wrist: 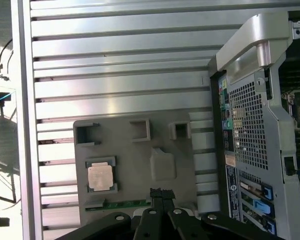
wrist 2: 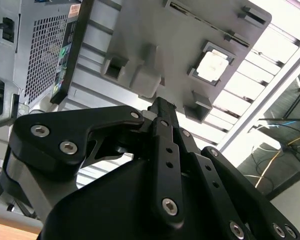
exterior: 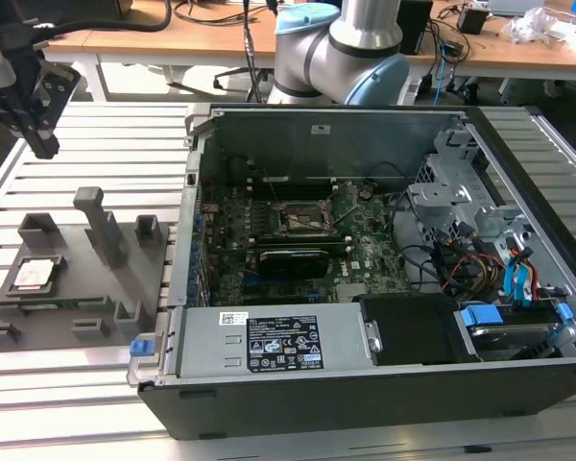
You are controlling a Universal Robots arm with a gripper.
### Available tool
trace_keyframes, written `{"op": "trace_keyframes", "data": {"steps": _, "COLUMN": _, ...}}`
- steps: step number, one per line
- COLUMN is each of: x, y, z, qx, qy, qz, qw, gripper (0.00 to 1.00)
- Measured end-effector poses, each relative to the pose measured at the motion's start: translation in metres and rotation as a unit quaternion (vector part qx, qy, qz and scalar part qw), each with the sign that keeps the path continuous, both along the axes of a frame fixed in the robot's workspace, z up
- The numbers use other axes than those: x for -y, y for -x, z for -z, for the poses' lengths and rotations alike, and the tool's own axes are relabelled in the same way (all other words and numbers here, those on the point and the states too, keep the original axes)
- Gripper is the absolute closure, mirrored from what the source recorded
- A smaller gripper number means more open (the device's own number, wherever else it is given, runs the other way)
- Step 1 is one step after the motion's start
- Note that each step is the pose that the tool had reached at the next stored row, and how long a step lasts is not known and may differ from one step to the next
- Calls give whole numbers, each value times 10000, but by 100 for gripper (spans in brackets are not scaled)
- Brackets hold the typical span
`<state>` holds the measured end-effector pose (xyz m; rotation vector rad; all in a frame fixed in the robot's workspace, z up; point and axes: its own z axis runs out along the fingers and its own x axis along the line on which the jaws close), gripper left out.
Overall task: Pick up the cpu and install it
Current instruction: 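Reach for the cpu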
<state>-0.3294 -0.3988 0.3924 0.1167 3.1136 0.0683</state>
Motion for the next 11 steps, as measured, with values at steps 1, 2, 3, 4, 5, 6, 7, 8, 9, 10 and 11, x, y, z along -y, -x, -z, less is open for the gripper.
{"op": "trace_keyframes", "data": {"steps": 1, "x": 0, "y": 12, "z": 0, "qx": 0, "qy": 0, "qz": 0, "qw": 10000, "gripper": 89}}
{"op": "trace_keyframes", "data": {"steps": 2, "x": 0, "y": 27, "z": 0, "qx": 0, "qy": 0, "qz": 0, "qw": 10000, "gripper": 89}}
{"op": "trace_keyframes", "data": {"steps": 3, "x": 0, "y": 52, "z": 0, "qx": 0, "qy": 0, "qz": 0, "qw": 10000, "gripper": 89}}
{"op": "trace_keyframes", "data": {"steps": 4, "x": 0, "y": 65, "z": 0, "qx": 0, "qy": 0, "qz": 0, "qw": 10000, "gripper": 89}}
{"op": "trace_keyframes", "data": {"steps": 5, "x": 0, "y": 77, "z": 0, "qx": 0, "qy": 0, "qz": 0, "qw": 10000, "gripper": 89}}
{"op": "trace_keyframes", "data": {"steps": 6, "x": 0, "y": 86, "z": 0, "qx": 0, "qy": 0, "qz": 0, "qw": 10000, "gripper": 89}}
{"op": "trace_keyframes", "data": {"steps": 7, "x": 0, "y": 98, "z": 0, "qx": 0, "qy": 0, "qz": 0, "qw": 10000, "gripper": 89}}
{"op": "trace_keyframes", "data": {"steps": 8, "x": 0, "y": 118, "z": 0, "qx": 0, "qy": 0, "qz": 0, "qw": 10000, "gripper": 89}}
{"op": "trace_keyframes", "data": {"steps": 9, "x": 0, "y": 132, "z": 0, "qx": 0, "qy": 0, "qz": 0, "qw": 10000, "gripper": 89}}
{"op": "trace_keyframes", "data": {"steps": 10, "x": 0, "y": 141, "z": 0, "qx": 0, "qy": 0, "qz": 0, "qw": 10000, "gripper": 89}}
{"op": "trace_keyframes", "data": {"steps": 11, "x": 0, "y": 159, "z": 0, "qx": 0, "qy": 0, "qz": 0, "qw": 10000, "gripper": 89}}
